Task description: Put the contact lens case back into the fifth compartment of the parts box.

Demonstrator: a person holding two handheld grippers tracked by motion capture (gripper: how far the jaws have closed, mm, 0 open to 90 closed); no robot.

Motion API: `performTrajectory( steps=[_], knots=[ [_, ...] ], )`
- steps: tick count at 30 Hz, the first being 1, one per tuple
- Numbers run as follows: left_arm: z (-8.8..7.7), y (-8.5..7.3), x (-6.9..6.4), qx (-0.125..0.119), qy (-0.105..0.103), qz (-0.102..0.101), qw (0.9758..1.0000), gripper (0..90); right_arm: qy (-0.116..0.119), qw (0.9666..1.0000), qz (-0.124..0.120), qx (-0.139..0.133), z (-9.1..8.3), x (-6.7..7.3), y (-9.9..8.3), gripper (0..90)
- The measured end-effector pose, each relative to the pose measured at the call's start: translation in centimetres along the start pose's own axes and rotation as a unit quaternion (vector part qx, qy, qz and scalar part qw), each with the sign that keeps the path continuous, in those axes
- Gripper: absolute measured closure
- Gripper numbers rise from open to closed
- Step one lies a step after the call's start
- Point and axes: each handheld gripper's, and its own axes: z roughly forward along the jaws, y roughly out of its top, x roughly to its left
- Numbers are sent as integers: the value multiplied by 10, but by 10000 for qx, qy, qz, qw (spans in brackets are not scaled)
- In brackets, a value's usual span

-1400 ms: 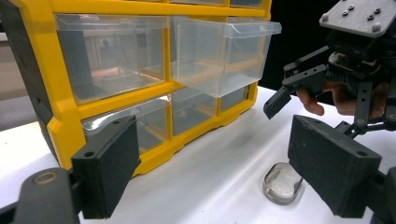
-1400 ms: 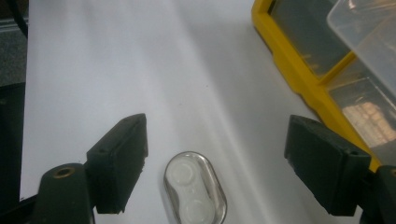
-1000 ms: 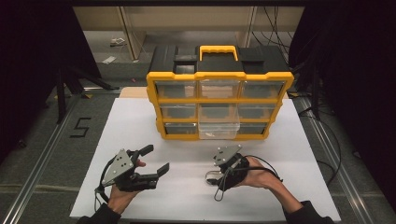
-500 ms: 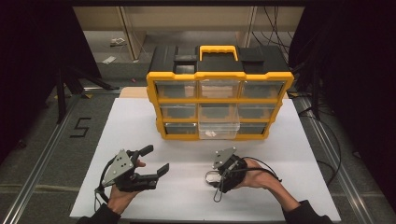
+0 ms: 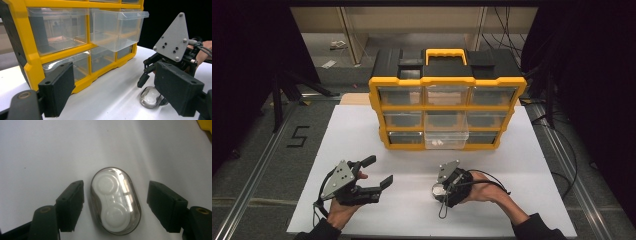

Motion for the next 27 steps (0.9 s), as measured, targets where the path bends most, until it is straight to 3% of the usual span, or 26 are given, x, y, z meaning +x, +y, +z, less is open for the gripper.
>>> performTrajectory(
  steps=[21,27],
  knots=[
    [0,-1,0,36,16,-1,10000,165,182,9996,-176,120,3,-2,-4,484],
    [1,0,0,37,10,1,10000,165,209,9996,-140,158,3,-2,-3,492]
  ],
)
